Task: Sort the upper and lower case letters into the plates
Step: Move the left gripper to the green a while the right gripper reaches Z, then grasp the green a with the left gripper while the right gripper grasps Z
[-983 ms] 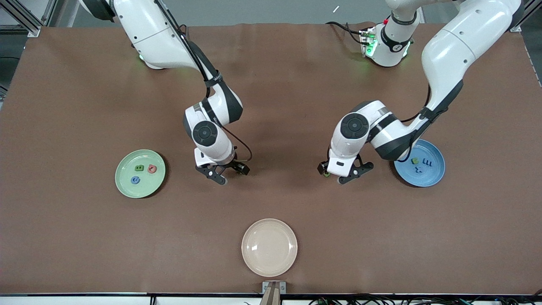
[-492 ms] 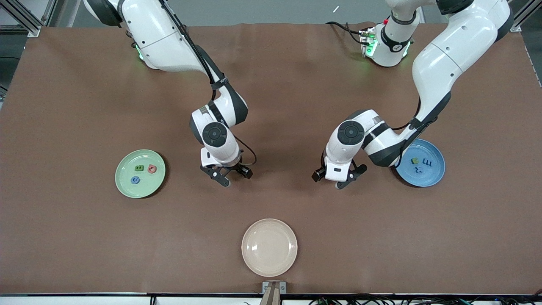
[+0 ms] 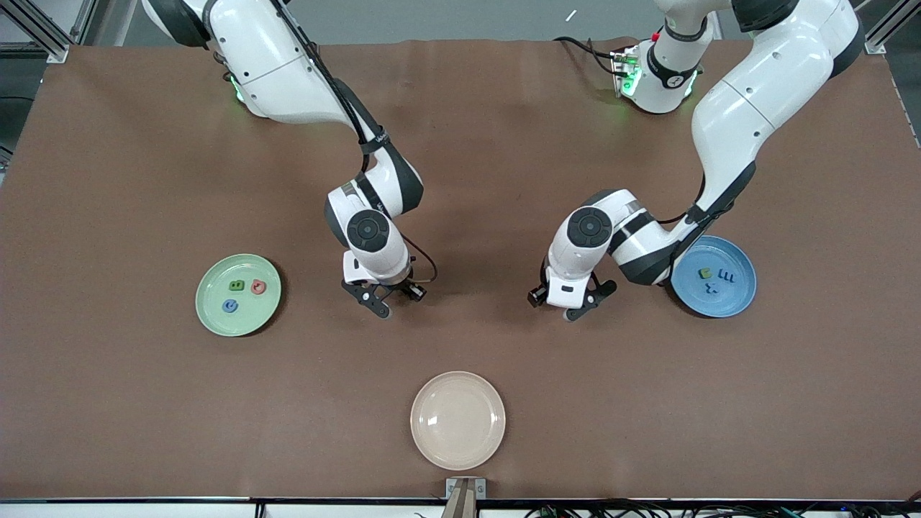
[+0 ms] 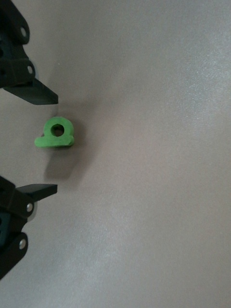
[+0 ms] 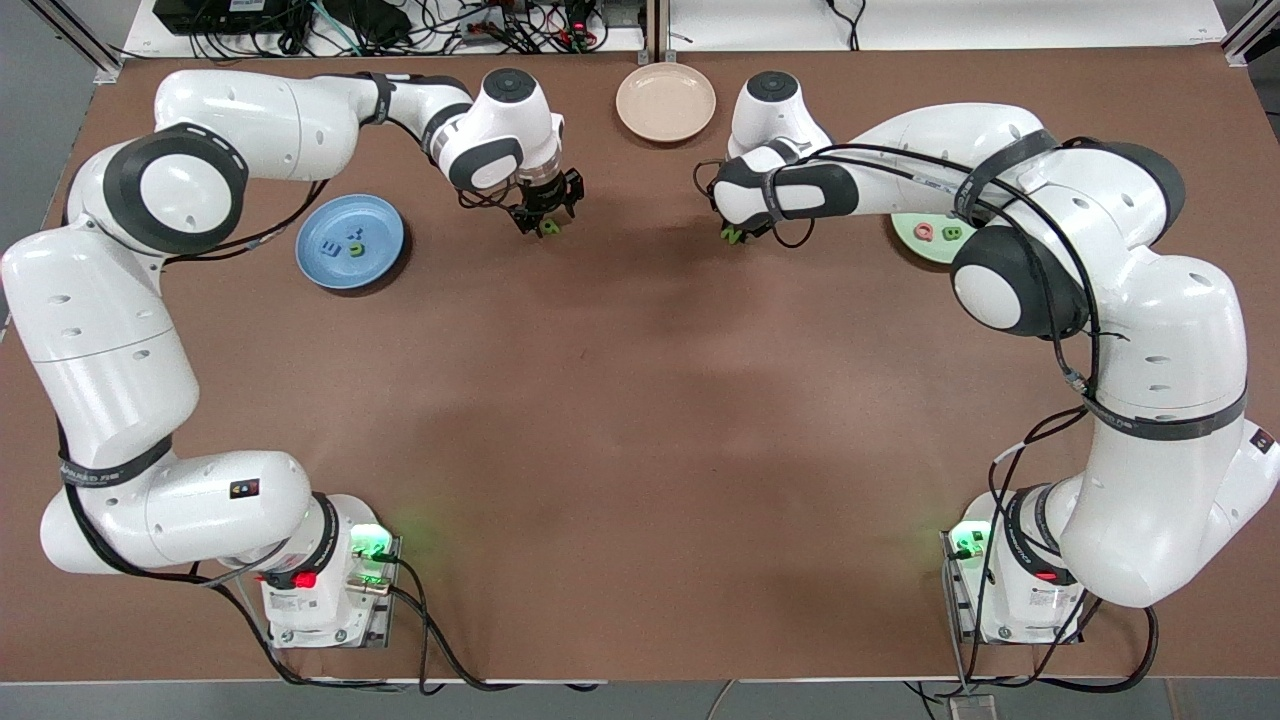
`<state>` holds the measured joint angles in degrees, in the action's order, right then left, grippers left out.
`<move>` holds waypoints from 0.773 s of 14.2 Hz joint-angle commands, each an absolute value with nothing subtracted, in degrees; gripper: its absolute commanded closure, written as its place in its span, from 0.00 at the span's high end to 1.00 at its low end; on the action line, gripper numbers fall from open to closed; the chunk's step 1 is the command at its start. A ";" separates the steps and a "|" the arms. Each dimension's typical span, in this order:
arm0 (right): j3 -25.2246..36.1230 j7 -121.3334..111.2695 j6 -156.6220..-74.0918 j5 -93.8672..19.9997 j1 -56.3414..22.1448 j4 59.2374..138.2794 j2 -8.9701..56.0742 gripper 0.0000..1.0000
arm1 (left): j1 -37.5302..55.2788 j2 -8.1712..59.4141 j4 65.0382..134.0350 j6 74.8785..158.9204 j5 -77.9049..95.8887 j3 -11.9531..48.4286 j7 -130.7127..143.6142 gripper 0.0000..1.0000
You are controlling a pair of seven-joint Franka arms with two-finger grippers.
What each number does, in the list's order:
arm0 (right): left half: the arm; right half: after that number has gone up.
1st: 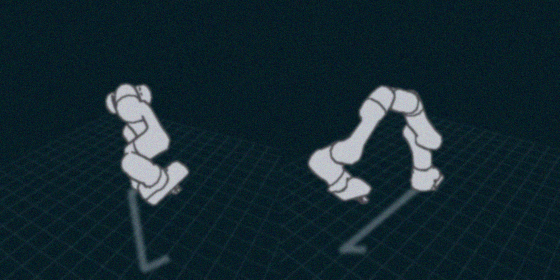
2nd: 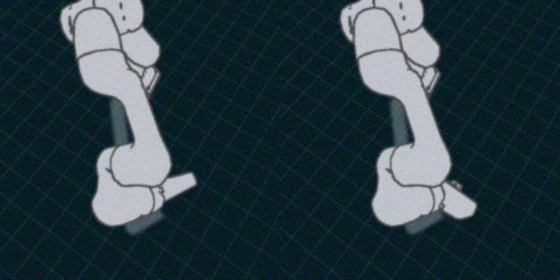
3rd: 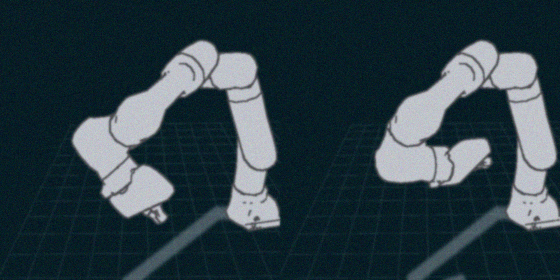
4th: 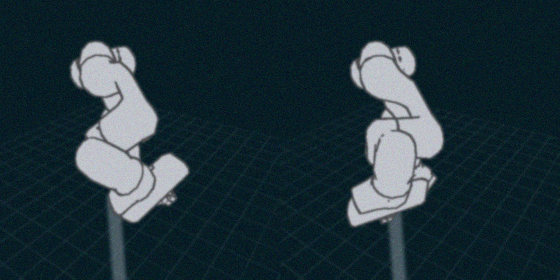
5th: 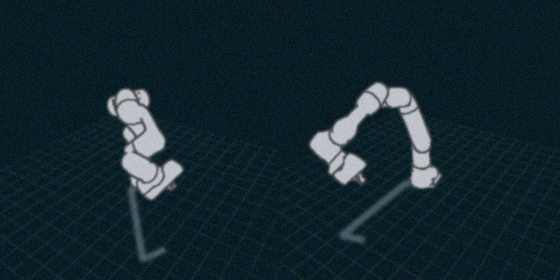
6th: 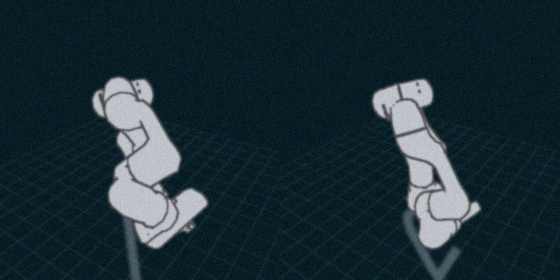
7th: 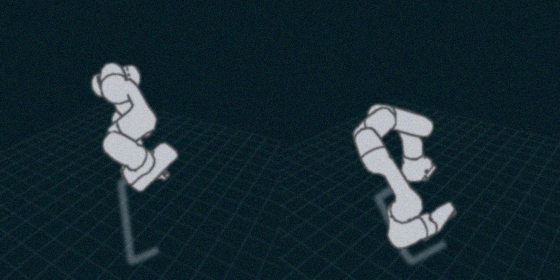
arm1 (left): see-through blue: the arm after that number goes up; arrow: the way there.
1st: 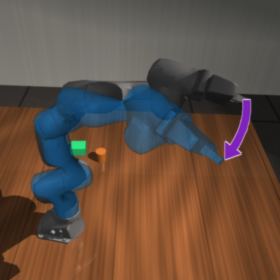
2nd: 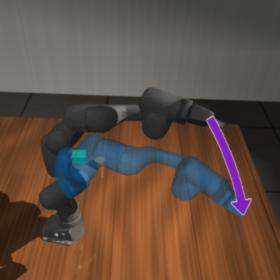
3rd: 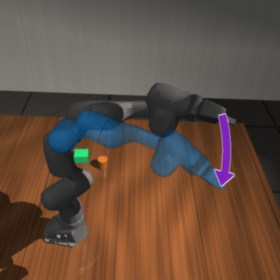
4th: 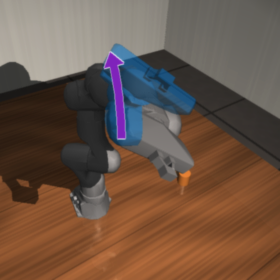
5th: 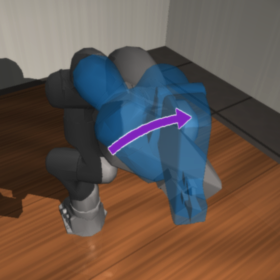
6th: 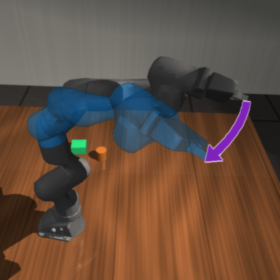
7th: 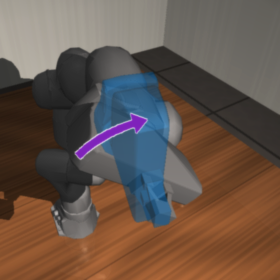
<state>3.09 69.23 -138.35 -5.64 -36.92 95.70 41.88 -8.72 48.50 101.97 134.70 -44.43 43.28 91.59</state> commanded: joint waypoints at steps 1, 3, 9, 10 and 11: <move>3.52 72.41 -138.87 -5.45 -38.14 95.45 42.45 0.05 | -8.09 48.87 101.25 135.09 -44.38 42.89 91.58 0.72; 3.52 72.42 -138.34 -5.45 -38.23 95.45 42.19 0.00 | -8.09 48.87 101.16 135.09 -44.38 42.45 91.58 0.68; 3.52 59.29 -124.74 -5.45 -30.00 91.49 37.46 0.00 | -8.09 48.87 101.25 135.18 -44.47 41.66 91.23 0.56; 3.43 55.06 -121.85 -5.62 -27.62 91.67 35.70 0.00 | -8.09 48.87 101.25 135.18 -44.47 41.66 91.23 0.50; 3.51 51.02 -119.82 -5.62 -25.86 91.93 34.29 0.00 | -8.09 48.87 101.16 135.18 -44.47 41.66 91.23 0.44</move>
